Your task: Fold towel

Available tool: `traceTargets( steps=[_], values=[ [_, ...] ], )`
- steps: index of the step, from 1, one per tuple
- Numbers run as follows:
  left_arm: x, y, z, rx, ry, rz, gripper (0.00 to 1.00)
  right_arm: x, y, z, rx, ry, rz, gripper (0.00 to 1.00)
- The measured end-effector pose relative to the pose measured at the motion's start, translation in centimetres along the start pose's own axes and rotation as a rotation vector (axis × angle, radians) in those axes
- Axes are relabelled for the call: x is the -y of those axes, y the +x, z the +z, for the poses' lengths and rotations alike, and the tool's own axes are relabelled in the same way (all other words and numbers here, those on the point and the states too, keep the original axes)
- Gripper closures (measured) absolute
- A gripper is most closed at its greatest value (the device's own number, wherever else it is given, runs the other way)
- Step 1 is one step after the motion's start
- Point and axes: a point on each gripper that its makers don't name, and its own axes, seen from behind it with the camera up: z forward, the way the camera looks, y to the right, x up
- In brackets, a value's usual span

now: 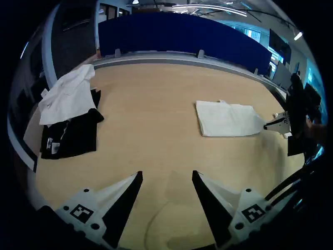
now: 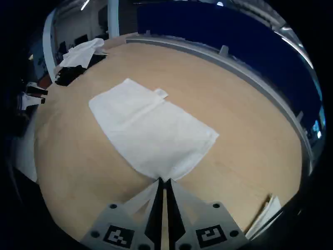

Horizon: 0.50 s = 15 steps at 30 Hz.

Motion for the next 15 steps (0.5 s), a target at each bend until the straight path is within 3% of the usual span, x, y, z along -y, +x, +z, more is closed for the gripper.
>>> traceTargets(
  steps=[15],
  values=[
    [0.4, 1.2, -0.9, -0.03, -0.002, -0.022, 0.12, 1.3, 9.8, -2.6, -0.125, -0.006, -0.128, 0.95]
  ],
)
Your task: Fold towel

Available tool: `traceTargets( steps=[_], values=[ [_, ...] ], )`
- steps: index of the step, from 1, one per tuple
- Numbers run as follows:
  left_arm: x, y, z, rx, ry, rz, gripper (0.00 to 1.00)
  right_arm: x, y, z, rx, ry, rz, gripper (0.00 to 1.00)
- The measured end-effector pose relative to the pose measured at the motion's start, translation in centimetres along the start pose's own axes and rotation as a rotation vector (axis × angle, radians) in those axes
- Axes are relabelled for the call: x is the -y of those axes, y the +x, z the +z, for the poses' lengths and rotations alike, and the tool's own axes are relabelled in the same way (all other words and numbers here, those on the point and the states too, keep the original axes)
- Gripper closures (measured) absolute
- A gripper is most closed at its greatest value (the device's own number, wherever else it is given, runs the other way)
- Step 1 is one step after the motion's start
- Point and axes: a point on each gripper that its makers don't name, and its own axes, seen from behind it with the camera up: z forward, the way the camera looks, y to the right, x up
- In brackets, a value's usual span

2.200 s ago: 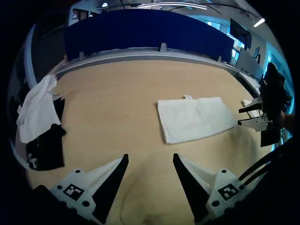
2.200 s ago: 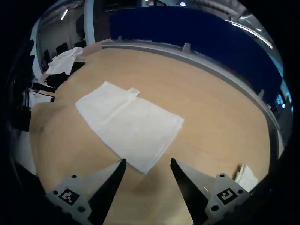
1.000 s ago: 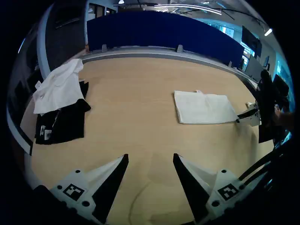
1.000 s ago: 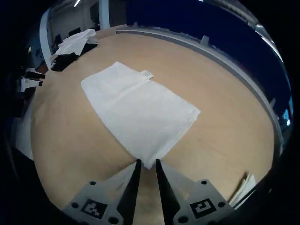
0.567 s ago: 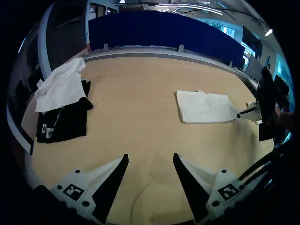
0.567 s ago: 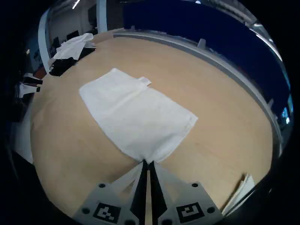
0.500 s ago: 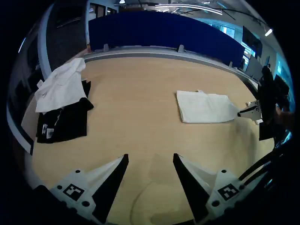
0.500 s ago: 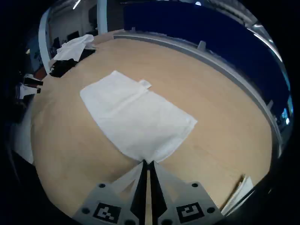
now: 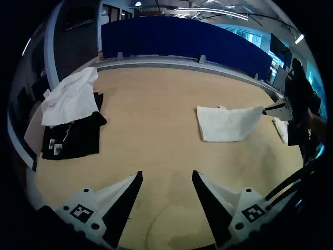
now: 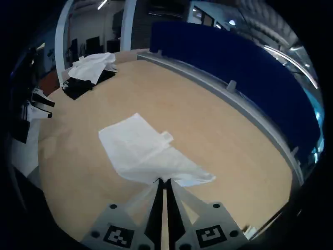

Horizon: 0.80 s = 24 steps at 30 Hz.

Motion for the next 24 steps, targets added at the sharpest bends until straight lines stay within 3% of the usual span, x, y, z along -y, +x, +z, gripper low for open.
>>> traceTargets(
  steps=[5, 14, 24],
  values=[
    [0.0, 0.2, -0.2, -0.007, -0.002, -0.001, 0.12, 0.6, 2.2, 0.2, -0.021, 0.013, -0.029, 0.95],
    [0.2, 0.4, -0.7, -0.017, -0.005, -0.01, 0.12, 1.3, 3.4, 1.1, -0.019, 0.028, -0.059, 0.95],
    [0.5, 0.4, -1.2, -0.036, 0.003, -0.022, 0.12, 4.6, 6.3, 4.0, -0.018, 0.092, -0.13, 0.95]
  ],
)
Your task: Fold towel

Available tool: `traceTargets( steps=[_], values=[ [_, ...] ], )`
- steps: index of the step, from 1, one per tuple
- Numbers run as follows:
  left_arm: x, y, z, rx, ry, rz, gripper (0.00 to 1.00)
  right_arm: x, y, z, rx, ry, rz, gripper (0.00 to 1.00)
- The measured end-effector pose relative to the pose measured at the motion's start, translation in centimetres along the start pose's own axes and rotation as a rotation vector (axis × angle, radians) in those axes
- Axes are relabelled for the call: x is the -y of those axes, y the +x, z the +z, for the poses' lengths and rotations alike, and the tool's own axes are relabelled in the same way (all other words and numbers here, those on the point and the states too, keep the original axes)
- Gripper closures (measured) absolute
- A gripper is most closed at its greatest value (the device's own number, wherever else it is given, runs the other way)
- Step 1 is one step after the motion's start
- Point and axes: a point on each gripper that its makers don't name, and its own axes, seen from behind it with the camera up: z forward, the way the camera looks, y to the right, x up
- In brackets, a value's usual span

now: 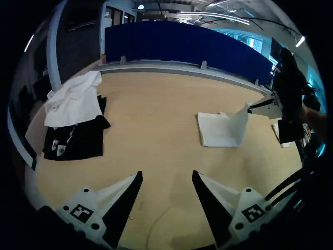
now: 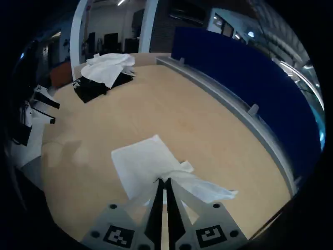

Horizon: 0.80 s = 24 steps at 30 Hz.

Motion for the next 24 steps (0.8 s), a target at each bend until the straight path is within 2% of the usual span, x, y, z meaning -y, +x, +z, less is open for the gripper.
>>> traceTargets(
  steps=[8, 16, 18, 24],
  values=[
    [0.6, -0.8, -0.3, 0.0, 0.014, -0.015, 0.12, 3.7, 1.3, 4.1, 0.02, 0.07, -0.046, 0.95],
    [0.9, -1.4, -0.4, -0.001, 0.02, -0.044, 0.12, 7.5, -0.4, 8.2, 0.083, 0.128, -0.065, 0.93],
    [1.0, -1.4, -0.4, -0.002, 0.02, -0.05, 0.12, 7.9, -0.7, 8.7, 0.091, 0.133, -0.062, 0.9],
    [1.3, -1.3, -0.2, -0.005, 0.02, -0.057, 0.12, 7.9, -0.7, 9.0, 0.088, 0.132, -0.036, 0.67]
  ],
)
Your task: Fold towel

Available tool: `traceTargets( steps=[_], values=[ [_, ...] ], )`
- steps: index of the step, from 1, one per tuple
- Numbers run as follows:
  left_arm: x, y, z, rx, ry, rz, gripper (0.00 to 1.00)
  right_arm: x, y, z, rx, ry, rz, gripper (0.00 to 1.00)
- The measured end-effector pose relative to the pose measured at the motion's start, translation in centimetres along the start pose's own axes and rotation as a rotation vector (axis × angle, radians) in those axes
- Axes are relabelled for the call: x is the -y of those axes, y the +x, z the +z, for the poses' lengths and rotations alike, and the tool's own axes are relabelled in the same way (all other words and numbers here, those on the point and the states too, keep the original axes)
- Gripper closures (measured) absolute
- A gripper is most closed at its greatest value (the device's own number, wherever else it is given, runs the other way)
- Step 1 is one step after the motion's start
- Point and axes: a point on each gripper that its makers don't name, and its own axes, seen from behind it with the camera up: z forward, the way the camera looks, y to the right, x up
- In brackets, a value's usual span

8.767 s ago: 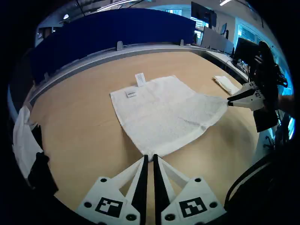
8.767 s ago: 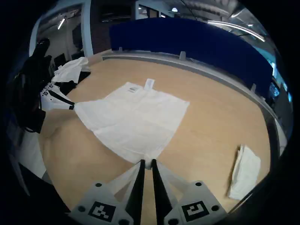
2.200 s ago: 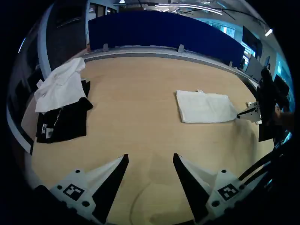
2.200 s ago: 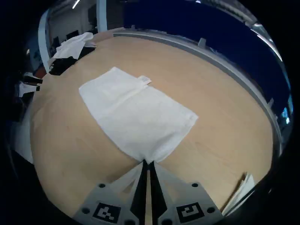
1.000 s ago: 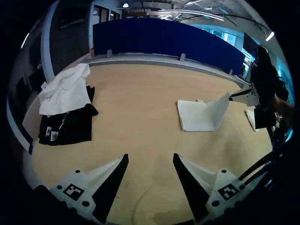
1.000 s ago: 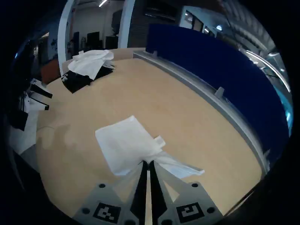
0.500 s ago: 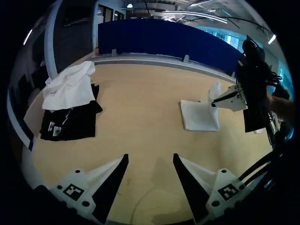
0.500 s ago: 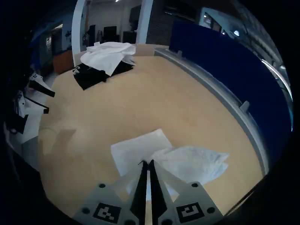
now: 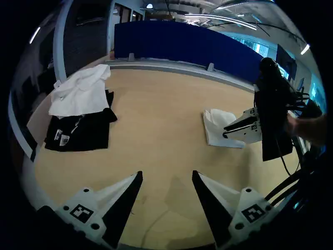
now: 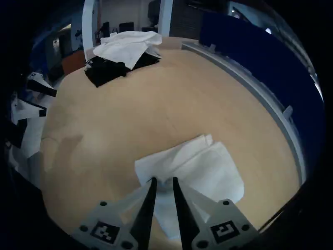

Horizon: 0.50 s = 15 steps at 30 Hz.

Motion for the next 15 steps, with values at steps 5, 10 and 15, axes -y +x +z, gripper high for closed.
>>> traceTargets(
  steps=[5, 10, 15],
  values=[
    [0.0, 0.2, 0.2, 0.0, -0.002, 0.003, 0.12, -0.3, 0.2, -0.4, -0.007, 0.003, 0.016, 0.43],
    [-0.2, 0.3, 0.3, 0.001, -0.005, 0.003, 0.12, -0.6, 0.0, -0.9, -0.009, -0.004, 0.032, 0.25],
    [-0.3, 0.4, 0.5, 0.003, -0.007, 0.002, 0.12, -0.6, -0.4, -1.3, -0.012, 0.001, 0.059, 0.19]
  ],
)
